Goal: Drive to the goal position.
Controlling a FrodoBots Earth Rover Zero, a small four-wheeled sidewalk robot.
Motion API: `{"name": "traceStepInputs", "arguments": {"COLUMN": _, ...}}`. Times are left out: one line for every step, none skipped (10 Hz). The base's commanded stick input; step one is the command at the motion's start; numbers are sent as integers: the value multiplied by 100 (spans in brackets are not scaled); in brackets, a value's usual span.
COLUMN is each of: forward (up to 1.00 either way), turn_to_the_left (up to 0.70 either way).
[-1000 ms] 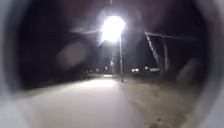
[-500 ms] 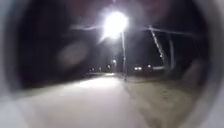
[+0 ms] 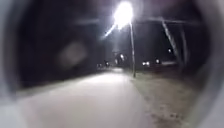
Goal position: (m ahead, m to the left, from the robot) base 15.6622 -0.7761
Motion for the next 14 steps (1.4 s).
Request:
{"name": "traceStepInputs", "arguments": {"forward": 100, "turn_to_the_left": 0}}
{"name": "traceStepInputs", "arguments": {"forward": 100, "turn_to_the_left": 0}}
{"name": "traceStepInputs", "arguments": {"forward": 100, "turn_to_the_left": 0}}
{"name": "traceStepInputs", "arguments": {"forward": 100, "turn_to_the_left": 0}}
{"name": "traceStepInputs", "arguments": {"forward": 100, "turn_to_the_left": -1}}
{"name": "traceStepInputs", "arguments": {"forward": 100, "turn_to_the_left": -24}}
{"name": "traceStepInputs", "arguments": {"forward": 100, "turn_to_the_left": -27}}
{"name": "traceStepInputs", "arguments": {"forward": 100, "turn_to_the_left": -19}}
{"name": "traceStepInputs", "arguments": {"forward": 100, "turn_to_the_left": -2}}
{"name": "traceStepInputs", "arguments": {"forward": 100, "turn_to_the_left": 0}}
{"name": "traceStepInputs", "arguments": {"forward": 100, "turn_to_the_left": 0}}
{"name": "traceStepInputs", "arguments": {"forward": 100, "turn_to_the_left": 0}}
{"name": "traceStepInputs", "arguments": {"forward": 100, "turn_to_the_left": 0}}
{"name": "traceStepInputs", "arguments": {"forward": 100, "turn_to_the_left": 0}}
